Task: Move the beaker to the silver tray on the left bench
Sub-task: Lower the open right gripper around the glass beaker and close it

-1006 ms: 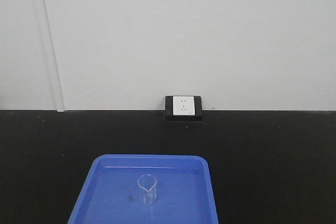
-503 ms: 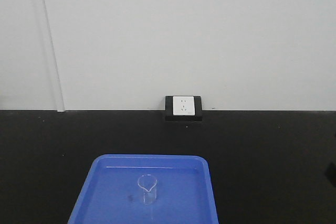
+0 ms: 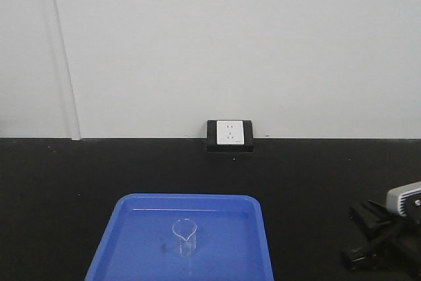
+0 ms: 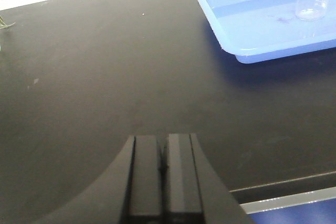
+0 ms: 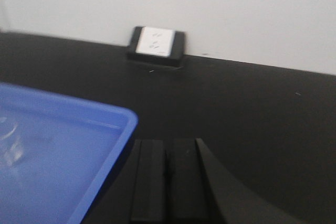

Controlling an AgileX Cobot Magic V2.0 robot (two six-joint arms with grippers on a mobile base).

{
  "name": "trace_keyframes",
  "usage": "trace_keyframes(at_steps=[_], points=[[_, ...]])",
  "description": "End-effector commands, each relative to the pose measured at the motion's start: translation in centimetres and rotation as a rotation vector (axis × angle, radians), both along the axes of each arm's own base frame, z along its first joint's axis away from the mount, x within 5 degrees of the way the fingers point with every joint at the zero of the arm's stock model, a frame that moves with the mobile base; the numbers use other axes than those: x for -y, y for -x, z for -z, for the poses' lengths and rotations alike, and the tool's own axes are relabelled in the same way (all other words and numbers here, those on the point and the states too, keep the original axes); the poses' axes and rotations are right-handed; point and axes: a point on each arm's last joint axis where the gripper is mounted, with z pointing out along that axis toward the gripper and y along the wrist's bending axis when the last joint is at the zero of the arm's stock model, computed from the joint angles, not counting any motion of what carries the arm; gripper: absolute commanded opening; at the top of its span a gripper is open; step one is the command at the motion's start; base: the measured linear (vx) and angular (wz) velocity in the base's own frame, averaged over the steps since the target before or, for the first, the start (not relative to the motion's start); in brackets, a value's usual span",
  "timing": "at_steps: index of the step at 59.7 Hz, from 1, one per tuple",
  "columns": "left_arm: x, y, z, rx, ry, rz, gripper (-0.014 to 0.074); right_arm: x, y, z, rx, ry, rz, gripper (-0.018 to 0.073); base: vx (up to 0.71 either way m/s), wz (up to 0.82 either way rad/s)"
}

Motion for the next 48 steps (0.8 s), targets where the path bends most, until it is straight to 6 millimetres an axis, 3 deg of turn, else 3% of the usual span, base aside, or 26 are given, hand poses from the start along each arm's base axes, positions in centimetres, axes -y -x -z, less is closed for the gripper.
trace_keyframes(at_steps=[1,13,19,31,48], points=[[0.1,-0.2,-0.1,0.070,0.009,0.015,0.0001,-1.4,-0.9,-1.3,0.146,-0.003,-0.163,0.0250,0.00,0.00],[0.1,-0.2,-0.1,0.070,0.009,0.015,0.0001,-3.5,-2.2,0.8,0.152,-0.282,-0.367,0.0552,0.00,0.00],[0.1,-0.2,-0.1,0.070,0.009,0.015,0.0001,-4.3,-3.7,2.4,0.079,-0.388,-0.397,0.0619,0.00,0.00],[0.1,-0.2,-0.1,0.070,0.009,0.015,0.0001,-9.9,-7.0,4.1,0.018,-0.295,-0.522,0.0609,0.00,0.00],[0.1,-0.2,-0.1,0.070,0.009,0.015,0.0001,-17.1,-11.1,7.1,-0.161,-0.180,-0.477,0.0593,0.00,0.00]])
